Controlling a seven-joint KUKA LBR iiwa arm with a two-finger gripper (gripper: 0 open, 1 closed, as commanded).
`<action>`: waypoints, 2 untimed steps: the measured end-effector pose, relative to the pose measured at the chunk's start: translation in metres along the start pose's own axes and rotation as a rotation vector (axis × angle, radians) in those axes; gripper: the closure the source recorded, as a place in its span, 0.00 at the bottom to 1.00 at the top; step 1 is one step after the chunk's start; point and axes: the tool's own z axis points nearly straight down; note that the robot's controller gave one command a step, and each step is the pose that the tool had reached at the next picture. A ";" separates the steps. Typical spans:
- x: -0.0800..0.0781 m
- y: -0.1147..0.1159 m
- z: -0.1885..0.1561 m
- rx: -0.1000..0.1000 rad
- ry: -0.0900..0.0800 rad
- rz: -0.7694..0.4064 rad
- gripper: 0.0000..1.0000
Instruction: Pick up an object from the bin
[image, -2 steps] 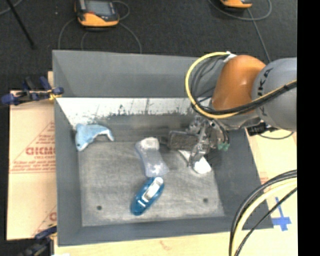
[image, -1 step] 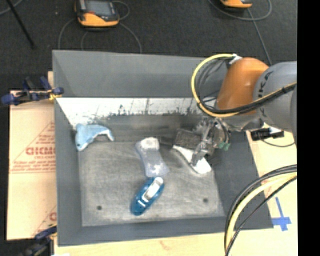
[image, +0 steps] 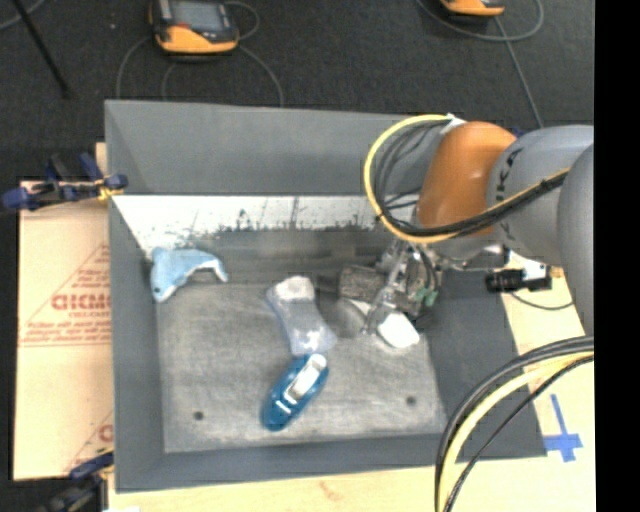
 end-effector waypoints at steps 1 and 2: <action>0.001 0.005 0.003 -0.001 -0.001 0.017 0.00; -0.002 0.006 0.033 -0.006 -0.024 0.269 1.00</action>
Offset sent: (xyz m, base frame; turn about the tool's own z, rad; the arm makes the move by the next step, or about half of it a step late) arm -0.0037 0.0085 -0.0418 0.2742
